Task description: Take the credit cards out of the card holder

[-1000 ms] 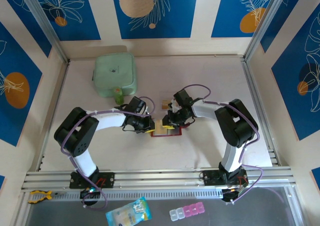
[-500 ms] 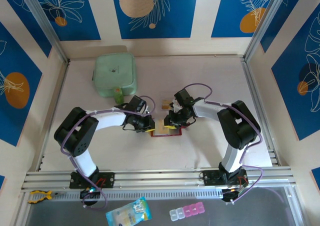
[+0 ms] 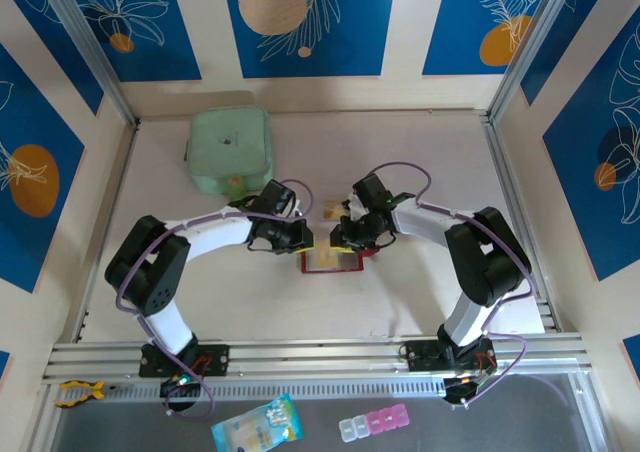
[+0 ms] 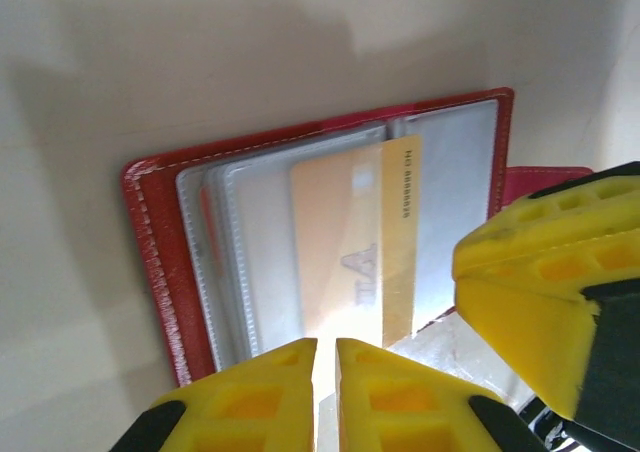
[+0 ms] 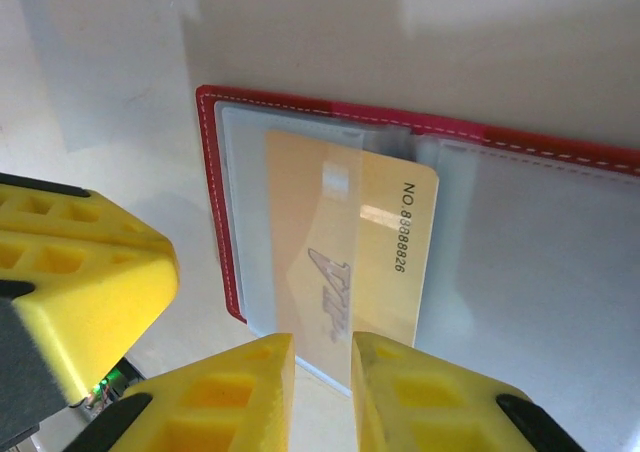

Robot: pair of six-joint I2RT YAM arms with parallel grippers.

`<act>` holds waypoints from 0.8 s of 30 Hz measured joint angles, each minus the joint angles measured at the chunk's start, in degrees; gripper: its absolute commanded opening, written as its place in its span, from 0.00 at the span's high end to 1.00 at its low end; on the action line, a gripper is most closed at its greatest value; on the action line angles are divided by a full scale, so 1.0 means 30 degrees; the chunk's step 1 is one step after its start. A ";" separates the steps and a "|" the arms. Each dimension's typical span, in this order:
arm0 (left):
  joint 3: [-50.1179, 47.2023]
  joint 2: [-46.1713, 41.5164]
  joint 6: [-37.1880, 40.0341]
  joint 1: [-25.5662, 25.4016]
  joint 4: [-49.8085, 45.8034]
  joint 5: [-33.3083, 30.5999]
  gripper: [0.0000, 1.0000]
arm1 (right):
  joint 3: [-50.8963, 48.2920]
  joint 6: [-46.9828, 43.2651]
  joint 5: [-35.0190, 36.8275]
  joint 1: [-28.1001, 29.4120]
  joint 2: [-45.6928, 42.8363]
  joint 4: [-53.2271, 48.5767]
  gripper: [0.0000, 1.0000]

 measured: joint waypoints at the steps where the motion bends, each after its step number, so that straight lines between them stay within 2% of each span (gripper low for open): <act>1: 0.0124 0.0015 0.0000 -0.0102 -0.0015 0.0007 0.87 | -0.0095 0.0007 -0.0007 -0.0051 -0.0058 0.0051 0.77; 13: 0.0954 0.1355 0.0124 -0.0656 -0.0189 0.0015 0.97 | -0.0787 0.0015 -0.0240 -0.0364 -0.0117 0.0393 0.75; 24: 0.0692 0.1727 0.0131 -0.0663 -0.0219 0.0015 0.98 | -0.0976 0.0000 -0.0729 -0.0488 -0.0095 0.1239 0.73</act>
